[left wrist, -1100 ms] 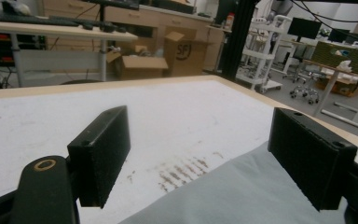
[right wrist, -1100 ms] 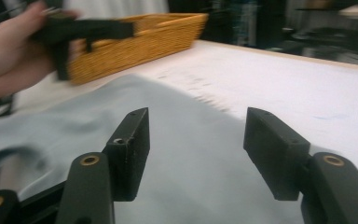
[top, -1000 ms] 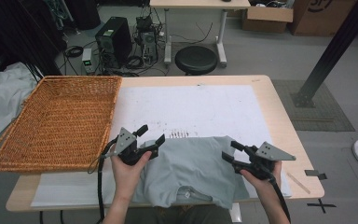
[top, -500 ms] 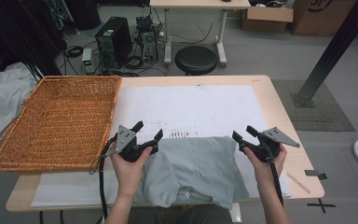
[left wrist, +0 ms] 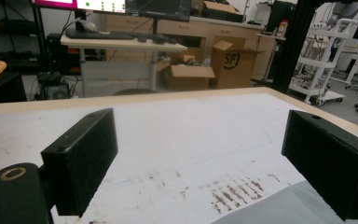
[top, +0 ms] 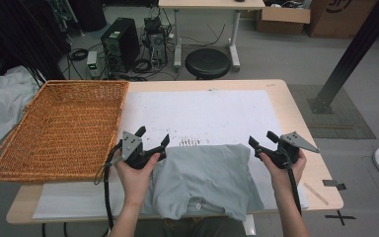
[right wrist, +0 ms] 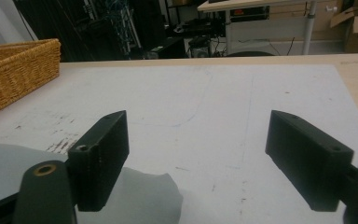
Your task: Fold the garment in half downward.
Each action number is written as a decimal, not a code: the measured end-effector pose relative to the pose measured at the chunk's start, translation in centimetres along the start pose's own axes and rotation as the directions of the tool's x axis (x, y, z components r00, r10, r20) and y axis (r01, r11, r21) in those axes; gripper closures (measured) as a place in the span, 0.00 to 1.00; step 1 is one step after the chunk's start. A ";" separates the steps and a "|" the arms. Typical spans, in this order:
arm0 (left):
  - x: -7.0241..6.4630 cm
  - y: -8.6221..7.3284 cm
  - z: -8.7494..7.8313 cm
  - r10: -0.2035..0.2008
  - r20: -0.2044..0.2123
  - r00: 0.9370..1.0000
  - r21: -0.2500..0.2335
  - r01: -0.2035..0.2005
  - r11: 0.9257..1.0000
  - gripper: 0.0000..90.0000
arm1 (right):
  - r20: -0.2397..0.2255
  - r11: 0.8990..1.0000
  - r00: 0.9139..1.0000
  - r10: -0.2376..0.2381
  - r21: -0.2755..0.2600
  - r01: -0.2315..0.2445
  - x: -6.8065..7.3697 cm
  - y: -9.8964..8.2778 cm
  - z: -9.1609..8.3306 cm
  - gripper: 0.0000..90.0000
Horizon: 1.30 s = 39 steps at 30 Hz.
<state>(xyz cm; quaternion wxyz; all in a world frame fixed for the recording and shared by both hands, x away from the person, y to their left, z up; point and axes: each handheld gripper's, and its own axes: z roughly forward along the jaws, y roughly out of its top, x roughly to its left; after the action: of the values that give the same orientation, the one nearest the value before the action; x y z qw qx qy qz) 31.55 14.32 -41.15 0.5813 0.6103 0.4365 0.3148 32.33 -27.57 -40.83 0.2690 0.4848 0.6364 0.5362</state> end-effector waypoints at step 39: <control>0.1 0.4 0.0 0.030 -0.002 1.000 -0.010 -0.030 1.000 0.06 | 0.005 1.000 1.000 0.023 -0.008 -0.023 -0.6 0.4 -0.2 0.18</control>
<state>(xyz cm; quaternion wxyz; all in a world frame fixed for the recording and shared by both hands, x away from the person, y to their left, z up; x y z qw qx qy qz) 31.69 14.43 -40.77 0.5791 0.6135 0.4263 0.3262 32.54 -28.25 -40.51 0.2665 0.4925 0.6281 0.5403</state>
